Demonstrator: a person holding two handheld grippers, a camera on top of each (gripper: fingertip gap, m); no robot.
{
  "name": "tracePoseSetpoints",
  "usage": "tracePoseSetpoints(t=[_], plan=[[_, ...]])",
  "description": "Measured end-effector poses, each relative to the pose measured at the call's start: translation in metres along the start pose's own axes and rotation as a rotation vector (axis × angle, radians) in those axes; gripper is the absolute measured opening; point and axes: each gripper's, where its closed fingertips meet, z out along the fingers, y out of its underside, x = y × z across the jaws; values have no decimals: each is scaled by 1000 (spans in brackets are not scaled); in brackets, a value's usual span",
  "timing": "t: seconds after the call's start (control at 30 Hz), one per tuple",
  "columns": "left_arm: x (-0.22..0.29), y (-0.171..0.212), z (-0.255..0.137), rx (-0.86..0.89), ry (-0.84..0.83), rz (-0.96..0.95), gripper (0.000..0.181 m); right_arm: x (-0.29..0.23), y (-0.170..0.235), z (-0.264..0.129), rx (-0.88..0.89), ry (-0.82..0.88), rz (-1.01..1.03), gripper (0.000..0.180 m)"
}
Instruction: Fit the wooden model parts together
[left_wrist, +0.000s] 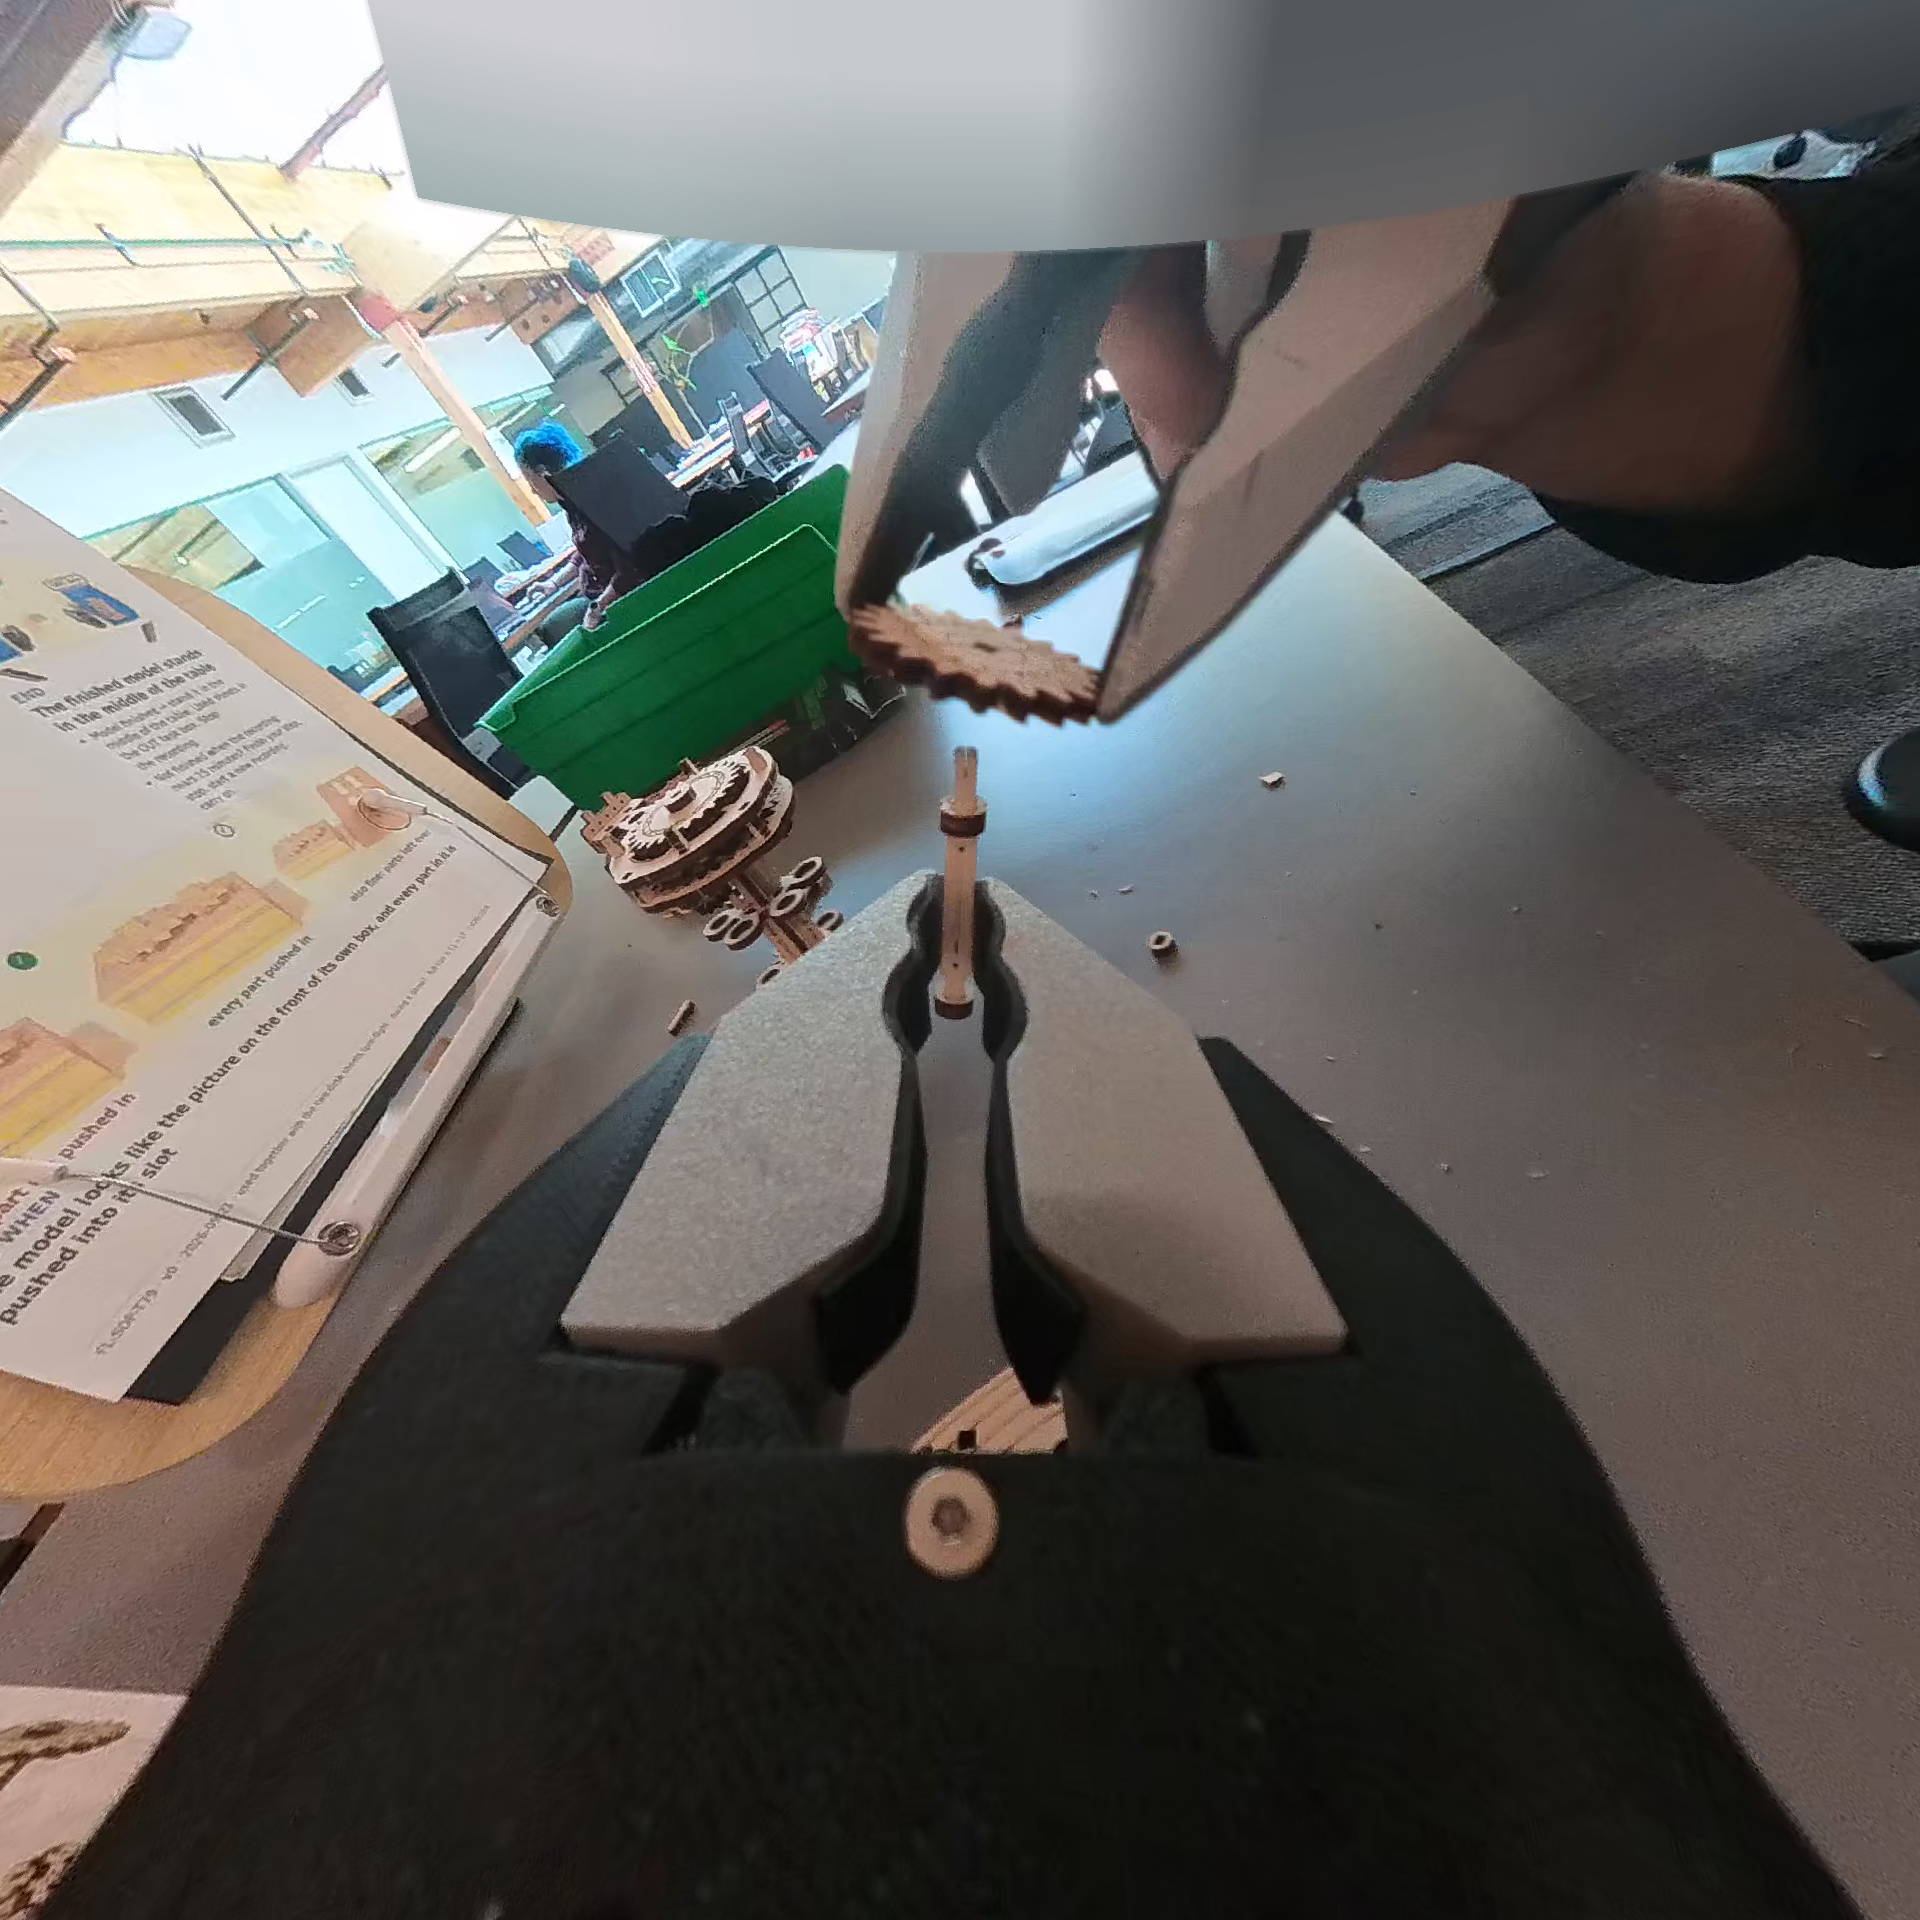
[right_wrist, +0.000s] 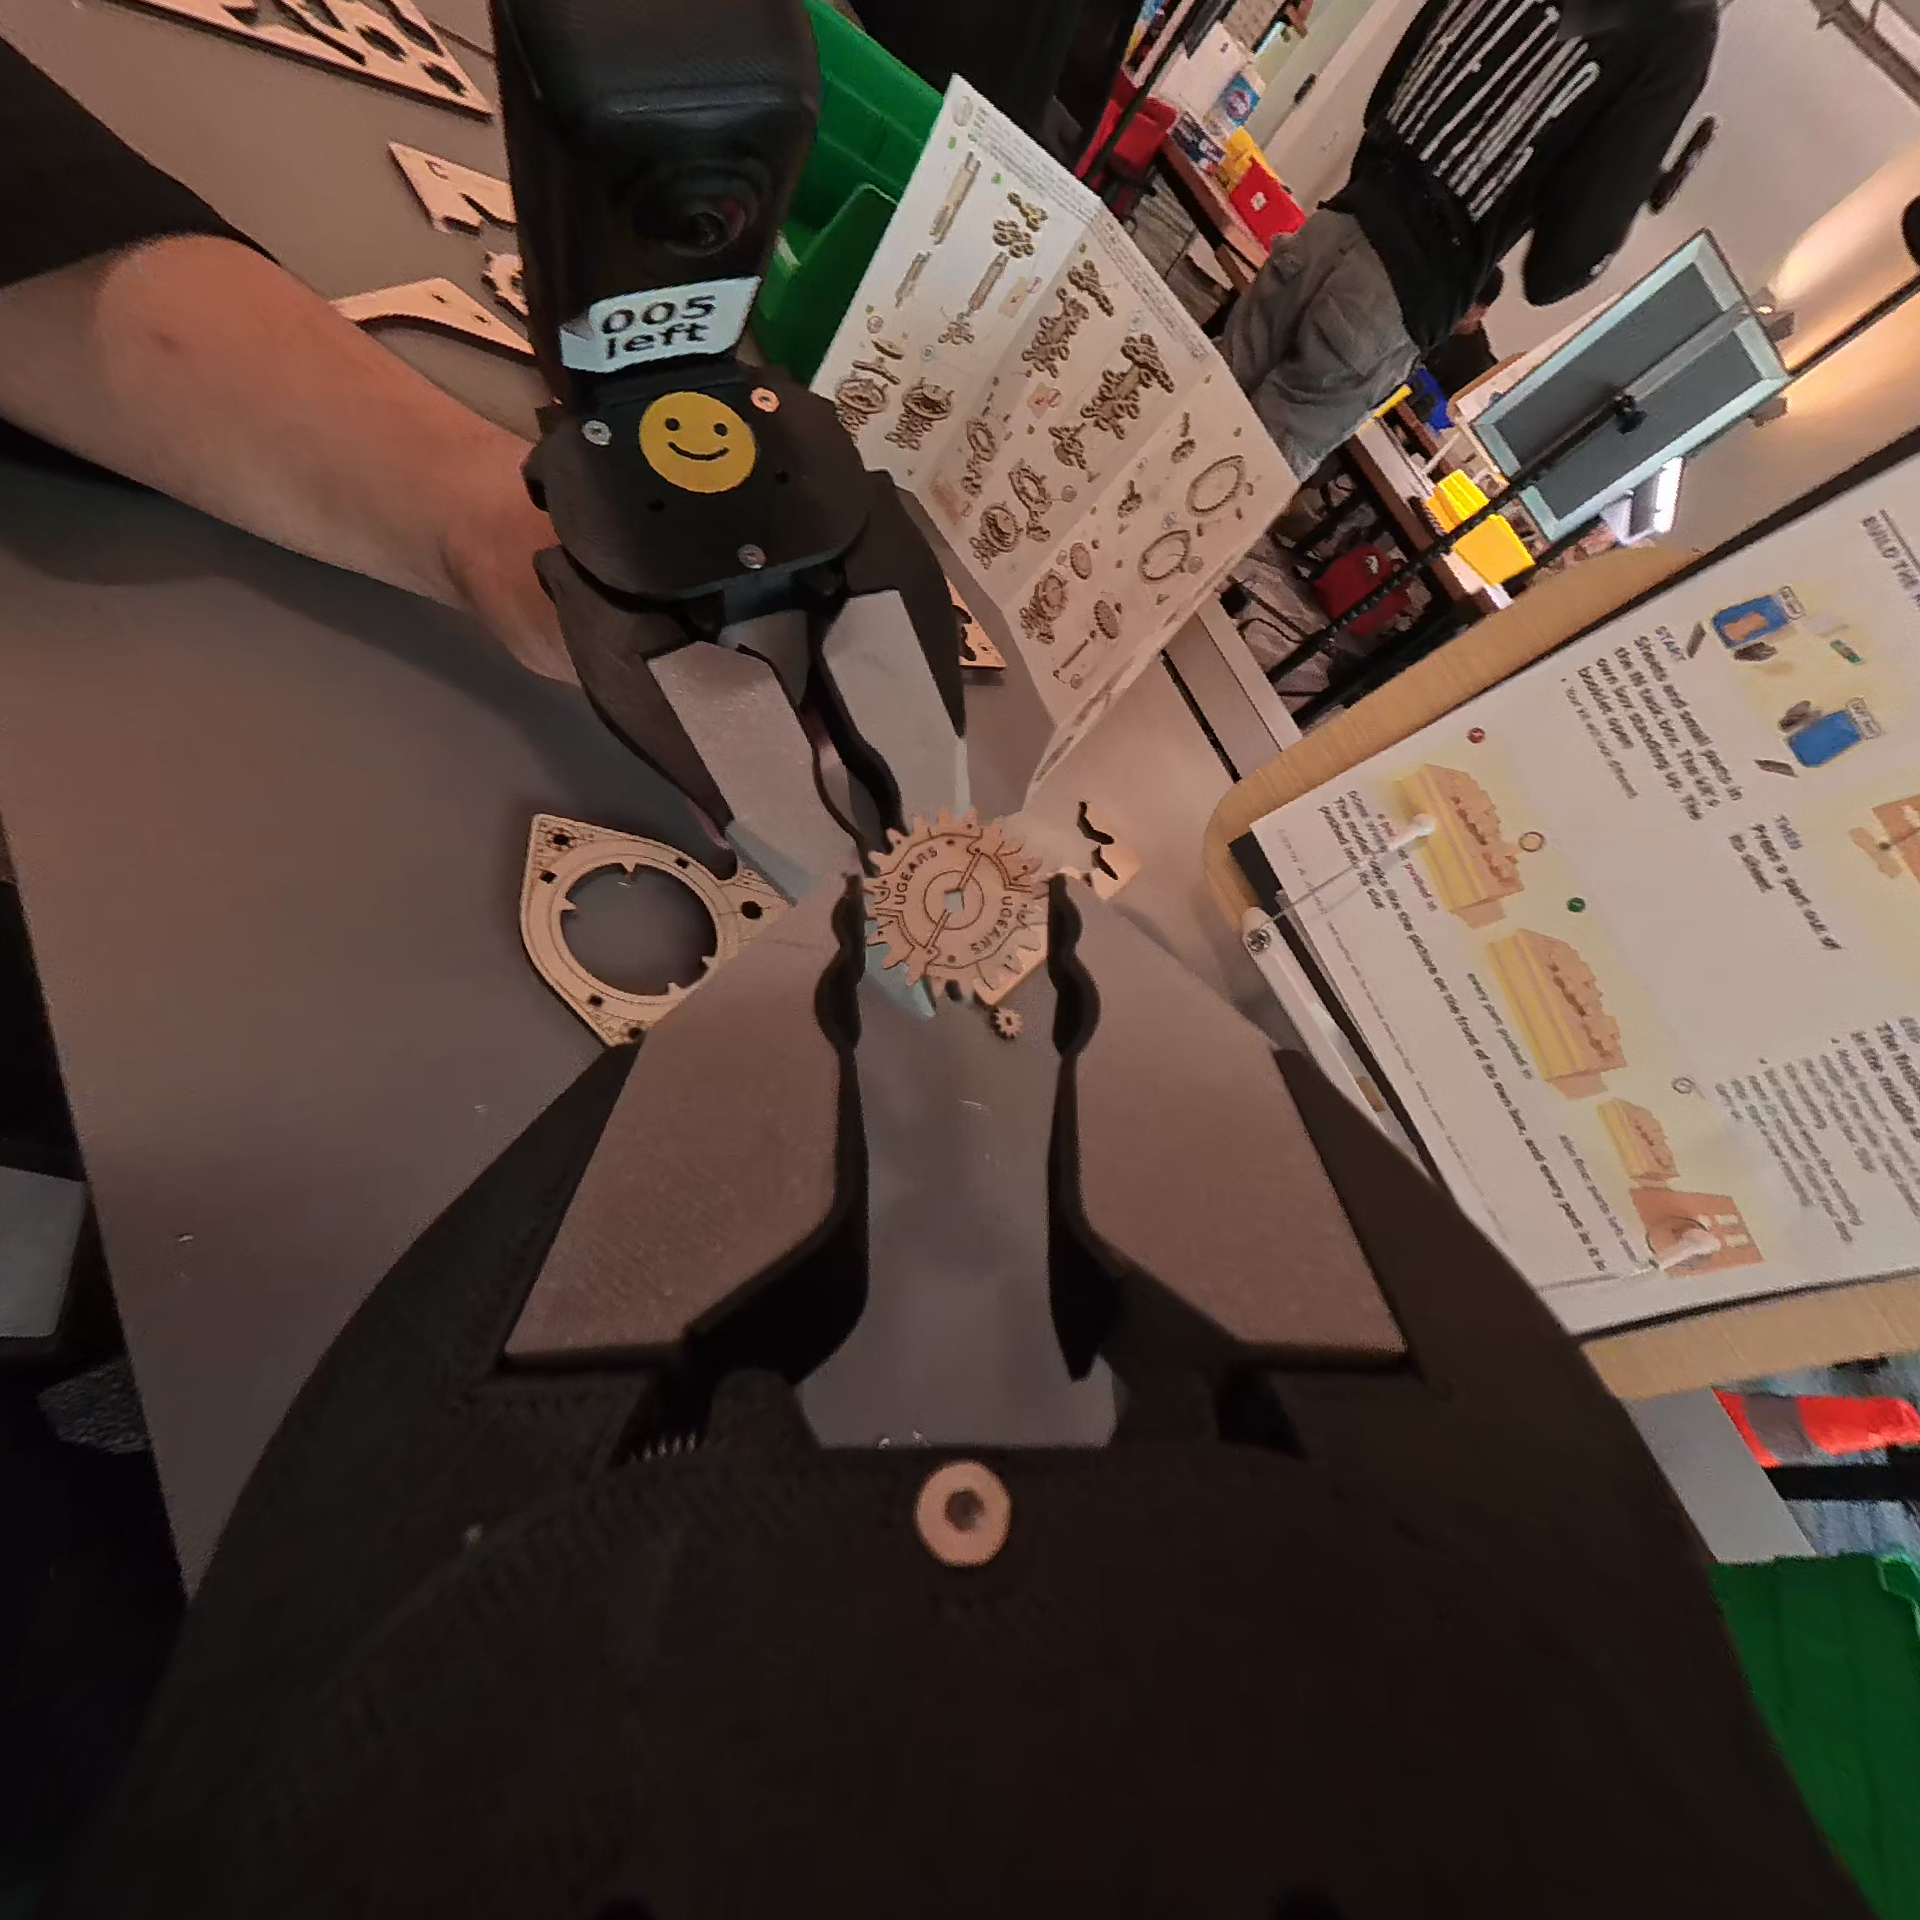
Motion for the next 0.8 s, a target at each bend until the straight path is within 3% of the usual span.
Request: tracePoseSetpoints(t=[0.37, 0.8], plan=[[6, -2, -1, 11, 50, 4, 3, -10, 0, -9, 56, -128, 5, 32], [16, -1, -3, 12, 117, 39, 3, -17, 4, 4, -40, -196, -141, 31]])
